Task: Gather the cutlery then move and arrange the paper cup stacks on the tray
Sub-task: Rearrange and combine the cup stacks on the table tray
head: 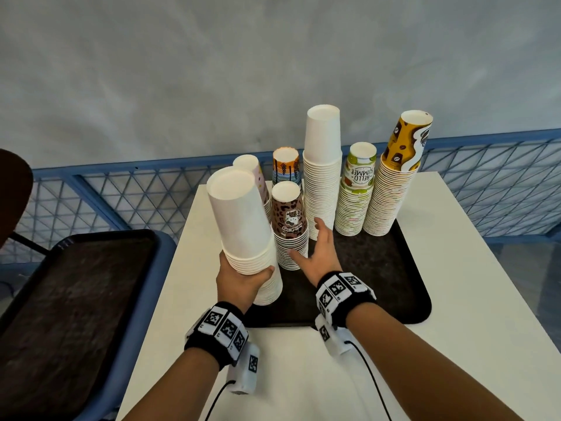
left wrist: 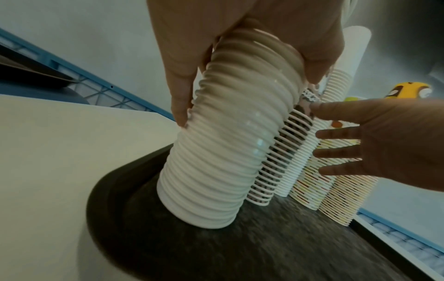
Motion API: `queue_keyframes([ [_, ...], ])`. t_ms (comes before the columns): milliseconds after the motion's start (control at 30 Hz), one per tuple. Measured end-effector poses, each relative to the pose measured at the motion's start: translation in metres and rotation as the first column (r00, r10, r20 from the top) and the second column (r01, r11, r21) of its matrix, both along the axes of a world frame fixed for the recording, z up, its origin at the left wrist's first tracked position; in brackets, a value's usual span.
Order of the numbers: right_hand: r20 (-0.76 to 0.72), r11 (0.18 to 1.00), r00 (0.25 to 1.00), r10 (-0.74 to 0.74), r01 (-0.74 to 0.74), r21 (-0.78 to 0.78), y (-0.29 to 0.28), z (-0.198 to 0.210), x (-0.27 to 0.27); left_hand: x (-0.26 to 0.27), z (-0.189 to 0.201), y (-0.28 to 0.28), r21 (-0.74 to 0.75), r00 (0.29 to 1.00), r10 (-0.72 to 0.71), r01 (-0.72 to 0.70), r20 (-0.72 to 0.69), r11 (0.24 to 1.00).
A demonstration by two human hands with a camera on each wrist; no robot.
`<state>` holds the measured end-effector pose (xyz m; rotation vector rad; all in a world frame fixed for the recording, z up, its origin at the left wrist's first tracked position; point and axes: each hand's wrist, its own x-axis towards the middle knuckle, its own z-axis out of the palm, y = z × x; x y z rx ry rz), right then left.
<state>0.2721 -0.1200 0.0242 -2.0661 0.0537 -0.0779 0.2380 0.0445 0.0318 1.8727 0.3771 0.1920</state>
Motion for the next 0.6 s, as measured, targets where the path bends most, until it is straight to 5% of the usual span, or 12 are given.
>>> queue_keyframes([
  [333,-0.119,0.988,0.992,-0.049,0.066,0.140,0.018,-0.018,0.035,0.034,-0.004,0.007,-0.011,1.000,-0.003,0.003,-0.004,1.000],
  [600,-0.069,0.987,0.996,-0.062,0.072,0.144,0.013,-0.028,0.043,0.045,-0.007,0.008,0.030,1.000,0.002,-0.002,0.009,1.000],
])
